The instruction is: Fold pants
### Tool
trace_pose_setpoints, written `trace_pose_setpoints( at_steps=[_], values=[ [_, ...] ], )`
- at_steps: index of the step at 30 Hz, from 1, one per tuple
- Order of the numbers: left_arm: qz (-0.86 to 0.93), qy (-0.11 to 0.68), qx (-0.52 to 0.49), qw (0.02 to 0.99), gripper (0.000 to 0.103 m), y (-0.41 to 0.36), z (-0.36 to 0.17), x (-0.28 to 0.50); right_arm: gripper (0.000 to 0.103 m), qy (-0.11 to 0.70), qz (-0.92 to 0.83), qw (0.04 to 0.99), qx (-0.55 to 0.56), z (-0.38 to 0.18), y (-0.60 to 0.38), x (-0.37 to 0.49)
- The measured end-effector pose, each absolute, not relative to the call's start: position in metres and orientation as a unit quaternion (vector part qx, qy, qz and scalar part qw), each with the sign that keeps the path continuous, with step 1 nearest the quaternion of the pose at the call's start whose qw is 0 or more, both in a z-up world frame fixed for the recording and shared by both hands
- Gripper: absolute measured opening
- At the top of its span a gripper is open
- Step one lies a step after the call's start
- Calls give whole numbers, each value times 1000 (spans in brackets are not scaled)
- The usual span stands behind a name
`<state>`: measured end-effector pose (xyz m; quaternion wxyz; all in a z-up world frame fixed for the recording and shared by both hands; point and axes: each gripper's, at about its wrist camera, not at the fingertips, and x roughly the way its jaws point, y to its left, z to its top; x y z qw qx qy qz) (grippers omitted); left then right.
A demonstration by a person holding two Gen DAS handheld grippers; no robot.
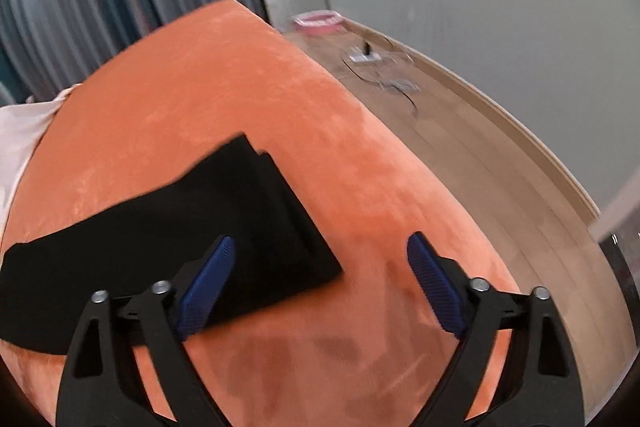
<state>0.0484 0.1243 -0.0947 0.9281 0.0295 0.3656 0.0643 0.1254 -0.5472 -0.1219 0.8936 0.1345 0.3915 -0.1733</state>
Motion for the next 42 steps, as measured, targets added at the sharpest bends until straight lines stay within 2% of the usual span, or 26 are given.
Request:
trace_pose_setpoints(
  at_steps=[3, 4, 6, 9, 10, 12, 13, 15, 17, 18, 22, 27, 34, 39, 40, 41, 42],
  values=[
    [71, 368, 41, 926, 87, 117, -96, 50, 58, 427, -162, 883, 109, -140, -539, 149],
    [73, 370, 44, 925, 87, 114, -96, 50, 38, 428, -143, 885, 113, -142, -538, 151],
    [74, 372, 48, 924, 87, 108, -96, 50, 18, 414, -148, 894, 87, -130, -532, 145],
    [72, 369, 57, 925, 87, 104, -95, 51, 16, 391, -156, 901, 108, -121, -542, 133],
    [72, 368, 59, 925, 87, 104, -96, 52, 11, 405, -174, 892, 101, -129, -547, 137],
    [68, 372, 58, 924, 87, 101, -98, 53, 11, 437, -179, 875, 102, -152, -557, 139],
    [63, 376, 57, 923, 87, 99, -100, 52, 12, 423, -174, 881, 118, -148, -561, 131],
    [56, 380, 60, 921, 87, 94, -101, 50, 25, 401, -166, 887, 156, -135, -569, 117],
    [53, 379, 68, 921, 87, 89, -103, 47, 63, 376, -166, 894, 178, -126, -575, 102],
    [51, 378, 70, 922, 87, 88, -103, 45, 64, 371, -157, 898, 179, -123, -575, 100],
    [42, 381, 68, 921, 87, 84, -105, 42, 63, 376, -106, 909, 145, -114, -560, 106],
    [38, 388, 69, 918, 87, 78, -108, 40, 61, 427, -81, 896, 89, -128, -542, 141],
    [49, 384, 71, 919, 87, 84, -105, 41, 61, 391, -39, 916, 78, -111, -528, 121],
    [44, 395, 65, 915, 87, 78, -109, 42, 63, 412, -58, 907, 64, -122, -536, 126],
    [42, 393, 69, 916, 87, 75, -109, 40, 54, 419, -58, 903, 70, -127, -541, 128],
    [41, 392, 74, 916, 87, 73, -109, 39, 30, 428, -68, 899, 73, -132, -546, 132],
    [39, 390, 79, 916, 87, 71, -108, 38, 18, 431, -76, 896, 79, -134, -550, 134]
  ],
)
